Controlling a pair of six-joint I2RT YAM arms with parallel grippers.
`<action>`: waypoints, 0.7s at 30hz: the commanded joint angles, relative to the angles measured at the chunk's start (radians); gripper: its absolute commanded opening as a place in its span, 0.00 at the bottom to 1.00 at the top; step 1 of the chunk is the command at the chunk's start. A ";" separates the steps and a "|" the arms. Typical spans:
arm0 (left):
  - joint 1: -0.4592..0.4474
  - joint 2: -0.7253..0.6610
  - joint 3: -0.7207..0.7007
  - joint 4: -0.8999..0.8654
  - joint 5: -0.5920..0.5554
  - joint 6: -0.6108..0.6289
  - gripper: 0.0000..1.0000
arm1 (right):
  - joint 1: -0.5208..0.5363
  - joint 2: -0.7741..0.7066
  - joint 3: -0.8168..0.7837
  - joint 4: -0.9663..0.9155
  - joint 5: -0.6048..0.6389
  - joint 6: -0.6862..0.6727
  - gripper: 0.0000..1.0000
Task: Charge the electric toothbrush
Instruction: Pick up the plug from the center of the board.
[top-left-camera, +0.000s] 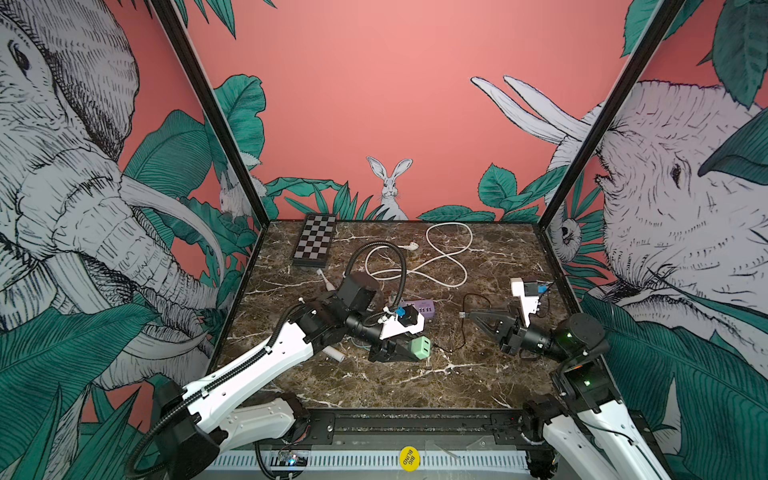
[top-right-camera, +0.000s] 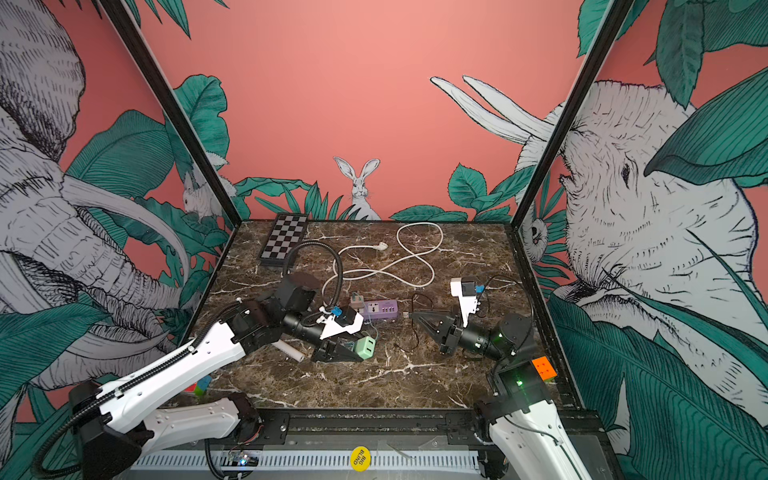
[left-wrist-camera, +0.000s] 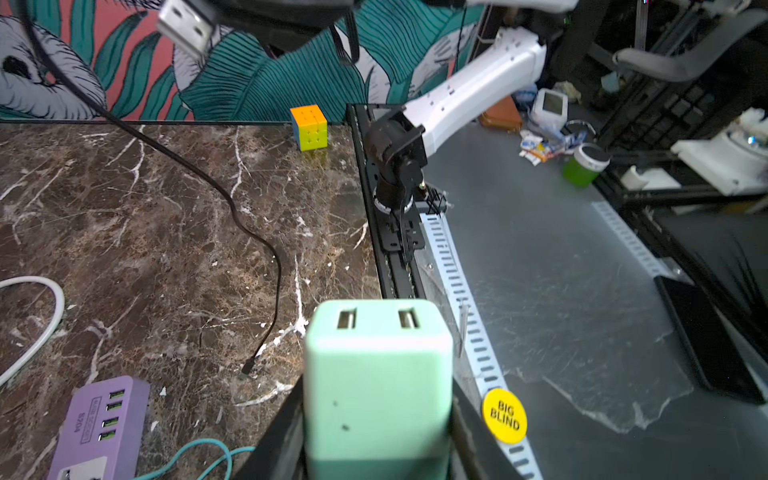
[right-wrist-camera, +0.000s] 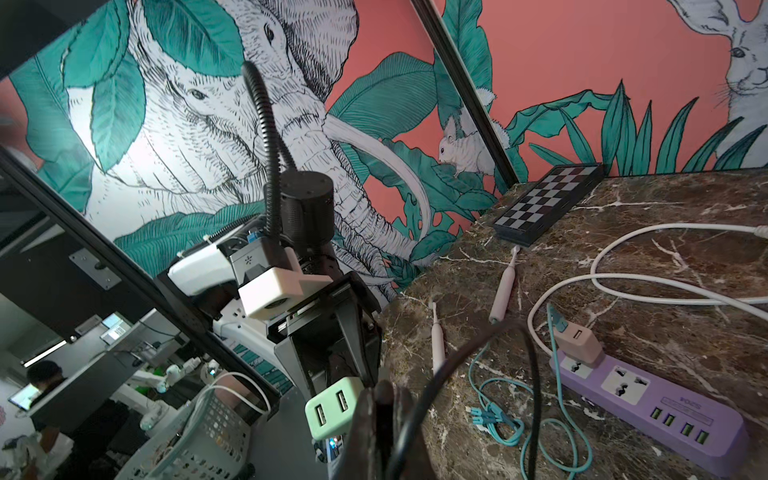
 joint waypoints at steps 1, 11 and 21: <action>0.004 -0.001 0.035 -0.110 0.011 0.207 0.00 | 0.071 0.023 0.024 -0.041 0.036 -0.117 0.00; 0.004 0.086 0.078 -0.200 0.039 0.315 0.00 | 0.374 0.113 0.070 -0.248 0.369 -0.407 0.00; 0.005 0.084 0.062 -0.155 -0.011 0.213 0.00 | 0.469 0.109 0.031 -0.195 0.465 -0.442 0.00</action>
